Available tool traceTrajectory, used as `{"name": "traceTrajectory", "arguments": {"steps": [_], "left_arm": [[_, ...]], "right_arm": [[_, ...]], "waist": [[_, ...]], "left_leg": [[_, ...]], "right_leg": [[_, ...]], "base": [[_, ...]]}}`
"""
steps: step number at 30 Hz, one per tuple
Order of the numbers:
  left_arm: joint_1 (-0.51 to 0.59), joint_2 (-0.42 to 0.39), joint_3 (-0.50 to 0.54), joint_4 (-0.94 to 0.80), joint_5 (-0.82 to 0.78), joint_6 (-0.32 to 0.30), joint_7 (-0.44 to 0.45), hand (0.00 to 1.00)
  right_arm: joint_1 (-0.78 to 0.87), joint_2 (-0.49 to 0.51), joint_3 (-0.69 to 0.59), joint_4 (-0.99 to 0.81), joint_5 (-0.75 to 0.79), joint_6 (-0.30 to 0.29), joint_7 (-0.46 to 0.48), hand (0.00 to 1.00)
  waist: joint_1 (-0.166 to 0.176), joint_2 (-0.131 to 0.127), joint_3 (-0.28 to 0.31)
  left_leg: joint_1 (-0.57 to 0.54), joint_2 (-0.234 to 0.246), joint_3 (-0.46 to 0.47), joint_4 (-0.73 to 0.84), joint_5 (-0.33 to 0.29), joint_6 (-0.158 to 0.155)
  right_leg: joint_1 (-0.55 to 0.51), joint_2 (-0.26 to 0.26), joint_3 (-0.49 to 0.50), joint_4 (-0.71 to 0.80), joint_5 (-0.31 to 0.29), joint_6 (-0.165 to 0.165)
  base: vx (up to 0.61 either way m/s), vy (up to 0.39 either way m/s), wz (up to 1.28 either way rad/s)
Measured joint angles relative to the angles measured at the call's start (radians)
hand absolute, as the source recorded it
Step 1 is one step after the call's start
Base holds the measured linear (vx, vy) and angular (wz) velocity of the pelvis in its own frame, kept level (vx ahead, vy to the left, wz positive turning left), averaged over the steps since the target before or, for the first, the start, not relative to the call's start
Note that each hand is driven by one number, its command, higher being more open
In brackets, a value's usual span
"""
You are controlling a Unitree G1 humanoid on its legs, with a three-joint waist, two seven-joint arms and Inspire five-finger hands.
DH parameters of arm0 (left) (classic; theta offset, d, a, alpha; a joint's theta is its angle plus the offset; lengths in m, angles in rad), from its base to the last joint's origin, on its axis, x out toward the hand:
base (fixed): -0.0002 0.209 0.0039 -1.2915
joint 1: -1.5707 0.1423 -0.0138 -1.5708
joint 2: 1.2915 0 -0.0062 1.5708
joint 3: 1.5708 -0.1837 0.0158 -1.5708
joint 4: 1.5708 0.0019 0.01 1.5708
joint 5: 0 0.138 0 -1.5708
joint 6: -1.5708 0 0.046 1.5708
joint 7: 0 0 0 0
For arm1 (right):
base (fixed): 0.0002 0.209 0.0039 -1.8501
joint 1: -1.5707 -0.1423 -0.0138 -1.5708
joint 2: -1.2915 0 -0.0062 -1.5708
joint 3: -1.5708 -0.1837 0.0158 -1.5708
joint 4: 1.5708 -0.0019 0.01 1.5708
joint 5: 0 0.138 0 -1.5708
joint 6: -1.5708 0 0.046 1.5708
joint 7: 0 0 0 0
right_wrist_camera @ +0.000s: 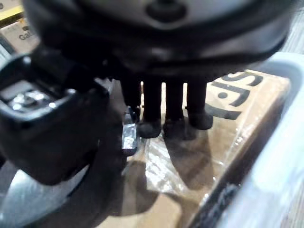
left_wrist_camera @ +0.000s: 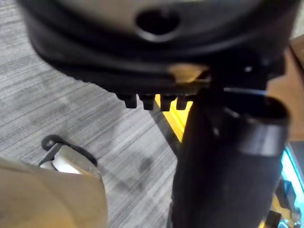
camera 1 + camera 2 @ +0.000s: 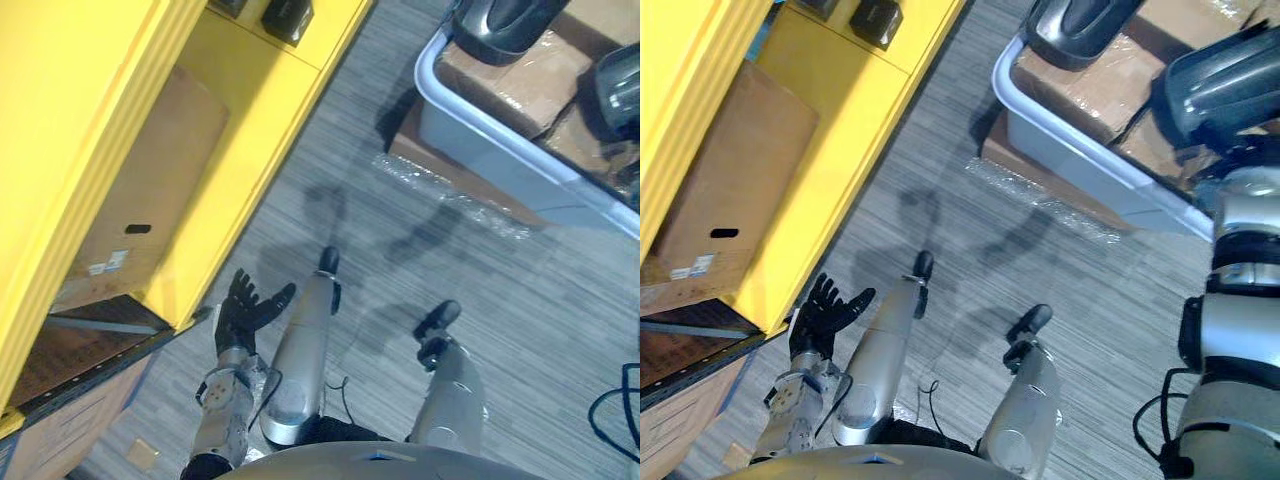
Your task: Walk over and take three plastic housings, then place them on the shelf
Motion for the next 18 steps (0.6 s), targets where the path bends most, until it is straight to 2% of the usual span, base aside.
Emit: {"name": "traceTrajectory", "arguments": {"steps": [4, 9, 12, 15, 18], "left_arm": [[0.002, 0.015, -0.005, -0.029, 0.027, -0.022, -0.002, 1.00], [0.000, 0.042, -0.005, -0.127, 0.039, -0.084, 0.002, 1.00], [-0.001, 0.068, -0.013, -0.212, 0.038, -0.094, -0.001, 1.00], [-0.014, 0.101, -0.029, -0.298, 0.038, -0.113, -0.020, 1.00], [-0.078, 0.125, -0.042, -0.337, 0.037, -0.113, -0.048, 1.00]], "right_arm": [[0.059, 0.101, 0.004, -0.001, -0.038, -0.098, -0.010, 0.00], [0.065, 0.153, 0.010, -0.002, -0.066, -0.163, -0.060, 0.00], [0.064, 0.156, 0.012, -0.027, -0.080, -0.178, -0.121, 0.00], [0.059, 0.156, 0.015, -0.067, -0.128, -0.183, -0.172, 0.00], [0.055, 0.156, 0.017, -0.100, -0.156, -0.182, -0.197, 0.00]], "waist": [[-0.014, -0.024, -0.001], [-0.021, -0.039, -0.001], [-0.040, -0.050, -0.001], [-0.057, -0.074, -0.001], [-0.068, -0.088, -0.003]], "left_leg": [[0.070, 0.008, -0.001, -0.046, 0.016, -0.009], [0.123, 0.024, -0.002, -0.107, 0.051, -0.027], [0.179, 0.026, -0.002, -0.147, 0.068, -0.033], [0.220, 0.030, 0.010, -0.183, 0.080, -0.040], [0.241, 0.043, 0.018, -0.209, 0.091, -0.047]], "right_leg": [[0.065, 0.014, -0.010, -0.032, 0.000, -0.002], [0.103, 0.038, -0.020, -0.068, 0.010, -0.014], [0.147, 0.046, -0.020, -0.088, 0.013, -0.018], [0.172, 0.058, -0.009, -0.112, 0.020, -0.025], [0.184, 0.078, -0.001, -0.141, 0.036, -0.033]], "base": [[-0.02, -0.024, 0.02], [-0.03, -0.049, 0.01], [-0.02, -0.056, 0.02], [-0.03, -0.024, -0.10], [-0.04, -0.024, -0.12]]}}
